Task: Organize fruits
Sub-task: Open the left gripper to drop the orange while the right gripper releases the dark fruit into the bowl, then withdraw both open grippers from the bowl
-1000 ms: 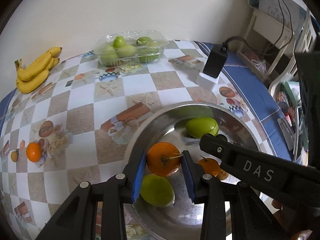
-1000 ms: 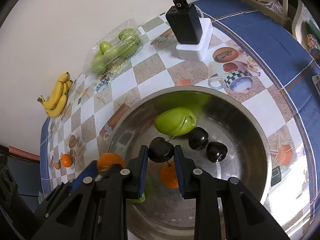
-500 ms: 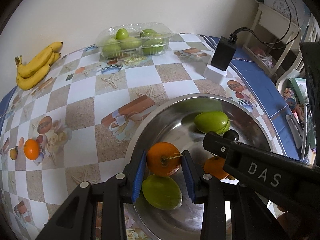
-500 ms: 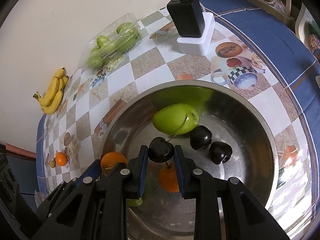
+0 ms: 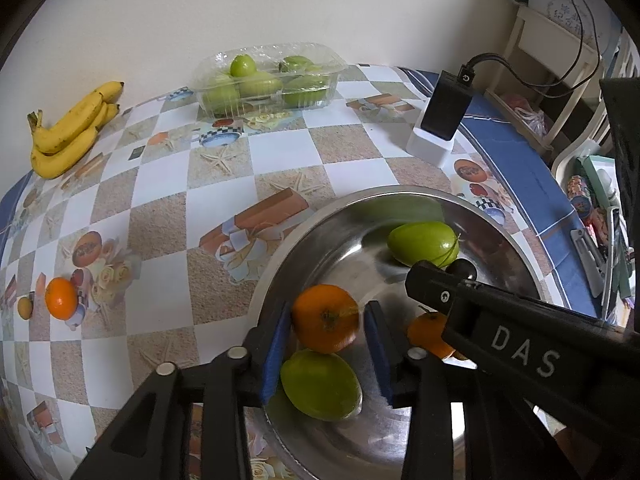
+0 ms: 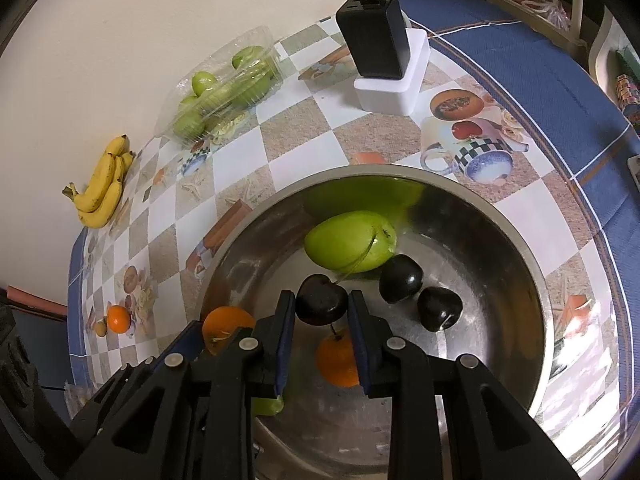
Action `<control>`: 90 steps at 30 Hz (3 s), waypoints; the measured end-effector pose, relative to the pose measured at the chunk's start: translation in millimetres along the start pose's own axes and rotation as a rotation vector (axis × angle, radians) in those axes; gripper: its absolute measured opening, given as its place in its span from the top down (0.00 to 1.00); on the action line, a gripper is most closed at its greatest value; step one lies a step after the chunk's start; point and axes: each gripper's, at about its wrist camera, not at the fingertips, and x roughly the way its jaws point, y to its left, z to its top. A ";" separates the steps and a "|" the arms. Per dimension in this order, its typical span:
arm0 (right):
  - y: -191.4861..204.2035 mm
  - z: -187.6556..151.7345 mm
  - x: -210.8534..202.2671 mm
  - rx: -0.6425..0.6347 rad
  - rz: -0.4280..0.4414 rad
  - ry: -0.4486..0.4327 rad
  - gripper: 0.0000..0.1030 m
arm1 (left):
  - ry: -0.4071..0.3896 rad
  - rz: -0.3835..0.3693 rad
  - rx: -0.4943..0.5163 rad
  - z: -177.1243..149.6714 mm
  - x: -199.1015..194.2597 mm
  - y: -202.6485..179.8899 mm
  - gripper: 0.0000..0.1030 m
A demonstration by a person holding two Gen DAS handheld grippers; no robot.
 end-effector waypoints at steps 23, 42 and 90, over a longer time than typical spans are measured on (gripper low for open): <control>1.6 1.0 -16.2 -0.013 -0.068 -0.032 0.45 | -0.007 0.071 -0.081 5.5 -16.4 24.0 0.37; 9.6 -4.6 -14.0 -0.057 -0.116 -0.021 0.39 | -0.008 0.161 -0.321 3.6 -26.4 98.3 0.14; 39.9 -14.2 -5.6 -0.195 -0.182 -0.043 0.00 | -0.004 0.259 -0.278 0.4 -34.9 115.6 0.00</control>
